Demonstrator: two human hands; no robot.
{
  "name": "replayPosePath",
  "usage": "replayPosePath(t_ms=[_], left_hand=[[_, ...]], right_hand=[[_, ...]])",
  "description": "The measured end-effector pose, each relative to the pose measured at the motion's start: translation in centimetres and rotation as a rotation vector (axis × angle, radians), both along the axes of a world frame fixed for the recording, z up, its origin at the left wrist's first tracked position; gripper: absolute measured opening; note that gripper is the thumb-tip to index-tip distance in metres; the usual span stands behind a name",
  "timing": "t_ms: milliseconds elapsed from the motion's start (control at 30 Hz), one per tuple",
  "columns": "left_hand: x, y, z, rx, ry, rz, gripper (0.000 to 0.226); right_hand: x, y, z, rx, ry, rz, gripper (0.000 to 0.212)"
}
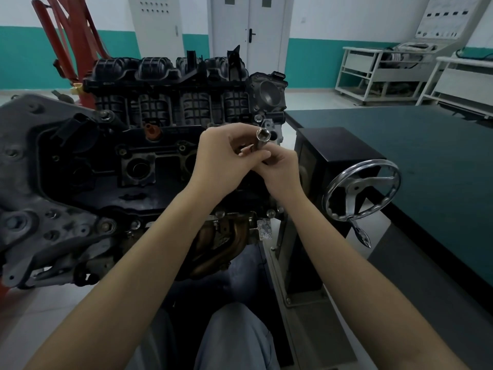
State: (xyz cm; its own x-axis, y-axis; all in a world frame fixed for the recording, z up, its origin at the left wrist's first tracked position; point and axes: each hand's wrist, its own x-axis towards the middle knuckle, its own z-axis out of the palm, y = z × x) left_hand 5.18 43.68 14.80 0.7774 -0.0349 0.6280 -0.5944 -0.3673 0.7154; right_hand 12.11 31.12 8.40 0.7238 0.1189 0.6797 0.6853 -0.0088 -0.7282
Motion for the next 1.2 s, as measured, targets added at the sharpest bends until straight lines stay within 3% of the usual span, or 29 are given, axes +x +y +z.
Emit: replayPosePath(t_ms=[133, 233, 333, 500, 700, 900, 1100, 1200], left_hand=[[-0.08, -0.23, -0.2, 0.011, -0.02, 0.131, 0.018], [0.0, 0.02, -0.19, -0.05, 0.02, 0.027, 0.02], [-0.18, -0.04, -0.06, -0.061, 0.033, -0.067, 0.026], [-0.12, -0.38, -0.08, -0.041, -0.036, 0.08, 0.018], [-0.33, -0.45, 0.01, -0.1, 0.015, -0.138, 0.031], [-0.25, -0.93, -0.32, -0.031, -0.117, 0.146, 0.02], [-0.39, -0.09, 0.26, -0.111, -0.002, -0.151, 0.028], [-0.45, -0.35, 0.15, -0.035, -0.034, -0.035, 0.026]], right_hand=[[-0.12, 0.0, 0.13, -0.003, -0.016, 0.018, 0.018], [-0.11, -0.2, 0.09, -0.073, -0.033, 0.035, 0.025], [-0.02, -0.22, -0.06, -0.004, 0.001, 0.002, 0.024], [-0.09, -0.14, -0.08, 0.027, -0.036, 0.033, 0.024], [0.19, -0.25, -0.29, -0.029, -0.03, 0.019, 0.026], [0.16, 0.03, -0.24, 0.032, -0.037, 0.018, 0.018], [0.06, -0.18, -0.28, 0.028, -0.012, 0.023, 0.026], [-0.01, 0.04, -0.24, 0.066, -0.014, -0.006, 0.023]])
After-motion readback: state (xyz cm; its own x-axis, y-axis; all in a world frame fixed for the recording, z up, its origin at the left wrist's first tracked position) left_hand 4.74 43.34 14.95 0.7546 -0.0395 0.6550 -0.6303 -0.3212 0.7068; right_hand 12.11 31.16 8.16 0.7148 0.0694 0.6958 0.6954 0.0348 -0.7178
